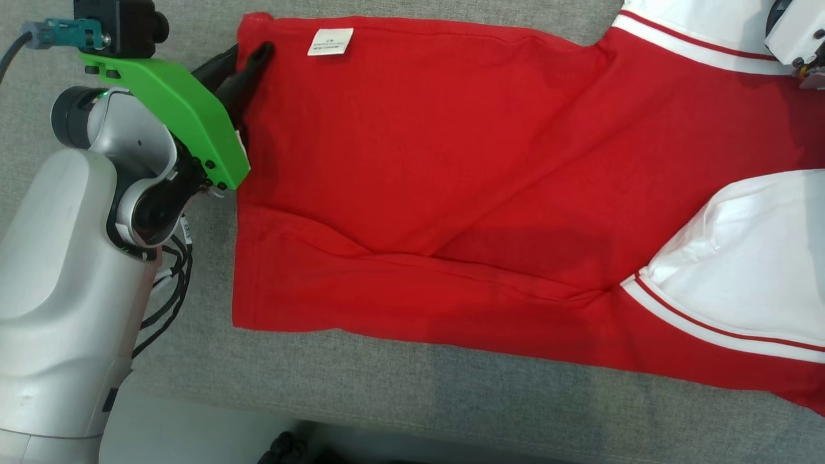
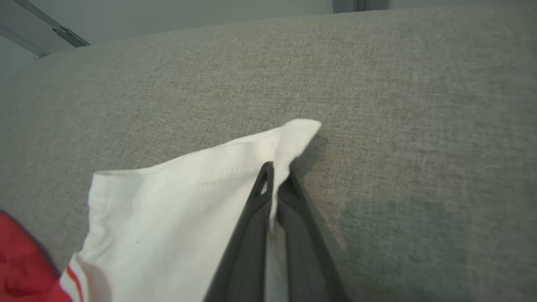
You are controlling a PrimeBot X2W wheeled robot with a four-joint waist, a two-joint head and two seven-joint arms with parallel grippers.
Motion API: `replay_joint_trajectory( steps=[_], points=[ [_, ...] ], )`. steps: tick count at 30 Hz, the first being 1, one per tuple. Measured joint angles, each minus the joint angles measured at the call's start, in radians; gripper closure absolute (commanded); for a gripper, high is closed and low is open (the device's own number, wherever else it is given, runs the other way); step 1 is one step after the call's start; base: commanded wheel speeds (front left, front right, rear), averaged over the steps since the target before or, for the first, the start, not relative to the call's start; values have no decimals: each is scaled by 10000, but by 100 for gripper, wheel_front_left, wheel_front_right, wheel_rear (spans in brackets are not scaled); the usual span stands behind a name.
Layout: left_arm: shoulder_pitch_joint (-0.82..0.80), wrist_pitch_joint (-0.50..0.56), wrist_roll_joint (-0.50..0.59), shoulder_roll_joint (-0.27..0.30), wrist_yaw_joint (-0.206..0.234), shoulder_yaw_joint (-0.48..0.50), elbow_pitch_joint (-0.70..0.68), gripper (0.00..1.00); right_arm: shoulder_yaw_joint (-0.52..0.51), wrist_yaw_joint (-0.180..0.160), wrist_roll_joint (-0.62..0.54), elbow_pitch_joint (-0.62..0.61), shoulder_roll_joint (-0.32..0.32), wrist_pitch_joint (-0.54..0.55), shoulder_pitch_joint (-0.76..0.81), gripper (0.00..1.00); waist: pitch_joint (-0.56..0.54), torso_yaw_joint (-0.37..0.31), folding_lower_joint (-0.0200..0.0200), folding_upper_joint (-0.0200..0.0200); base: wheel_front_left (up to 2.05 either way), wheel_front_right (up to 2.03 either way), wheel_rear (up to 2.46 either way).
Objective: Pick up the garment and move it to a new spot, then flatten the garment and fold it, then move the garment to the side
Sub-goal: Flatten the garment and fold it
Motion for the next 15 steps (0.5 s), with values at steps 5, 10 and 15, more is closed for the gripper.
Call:
replay_joint_trajectory(
  steps=[5, 10, 15],
  points=[
    [-144, -261, 38, -31, -88, 13, 405, 100, 157, 251, 2, 291, 165, -77, -190, 100, -64, -72, 0, 0, 0, 0, 0],
    [-262, -460, 104, -33, -176, 23, 759, 100, 272, 558, 100, 479, 474, -222, -257, 100, -187, -193, 0, 0, 0, 0, 0],
    [-288, -715, 104, -23, -222, 73, 1045, 100, 299, 784, 171, 573, 669, -504, -340, 100, -350, -322, 0, 0, 0, 0, 0]
  ],
)
